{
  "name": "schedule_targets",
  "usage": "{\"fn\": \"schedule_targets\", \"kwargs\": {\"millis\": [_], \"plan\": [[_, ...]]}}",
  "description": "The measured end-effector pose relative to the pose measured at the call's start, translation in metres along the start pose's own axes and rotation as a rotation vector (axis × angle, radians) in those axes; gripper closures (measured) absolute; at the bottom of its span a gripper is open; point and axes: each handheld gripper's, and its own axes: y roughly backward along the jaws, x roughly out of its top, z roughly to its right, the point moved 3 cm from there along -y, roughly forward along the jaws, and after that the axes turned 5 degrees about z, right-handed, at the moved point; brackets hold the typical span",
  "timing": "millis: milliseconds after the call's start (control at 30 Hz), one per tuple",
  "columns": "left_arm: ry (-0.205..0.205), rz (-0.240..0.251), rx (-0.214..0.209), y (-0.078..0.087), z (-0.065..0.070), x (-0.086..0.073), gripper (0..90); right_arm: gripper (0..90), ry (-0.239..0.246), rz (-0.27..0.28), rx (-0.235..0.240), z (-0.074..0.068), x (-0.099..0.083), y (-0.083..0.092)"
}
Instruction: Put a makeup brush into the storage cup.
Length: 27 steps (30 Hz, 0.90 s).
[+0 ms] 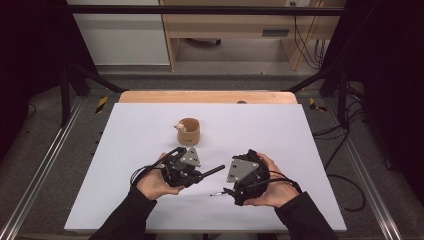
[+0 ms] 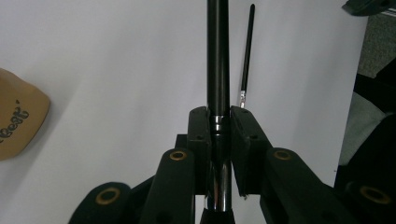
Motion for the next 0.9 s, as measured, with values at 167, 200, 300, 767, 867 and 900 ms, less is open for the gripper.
{"fn": "schedule_targets", "kwargs": {"millis": [167,200,300,767,867,900], "plan": [[-0.007,-0.007,-0.012,-0.002,0.002,0.001,78.3,14.1,0.039,-0.02,0.022,-0.003,0.0,-0.004],[-0.009,-0.012,-0.013,-0.002,0.003,0.002,78.3,14.4,0.044,-0.017,0.021,-0.003,0.001,-0.005],[-0.009,-0.009,-0.021,-0.003,0.004,0.002,78.3,15.2,0.058,-0.026,0.027,-0.006,0.002,-0.009],[-0.02,-0.017,-0.062,-0.005,0.009,0.006,78.3,21.0,0.127,-0.055,0.054,-0.012,0.002,-0.018],[-0.028,-0.015,-0.07,-0.004,0.01,0.008,78.3,22.1,0.147,-0.055,0.056,-0.014,0.002,-0.02],[-0.033,-0.013,-0.072,-0.004,0.011,0.009,78.3,22.5,0.147,-0.052,0.057,-0.014,0.002,-0.02]]}}
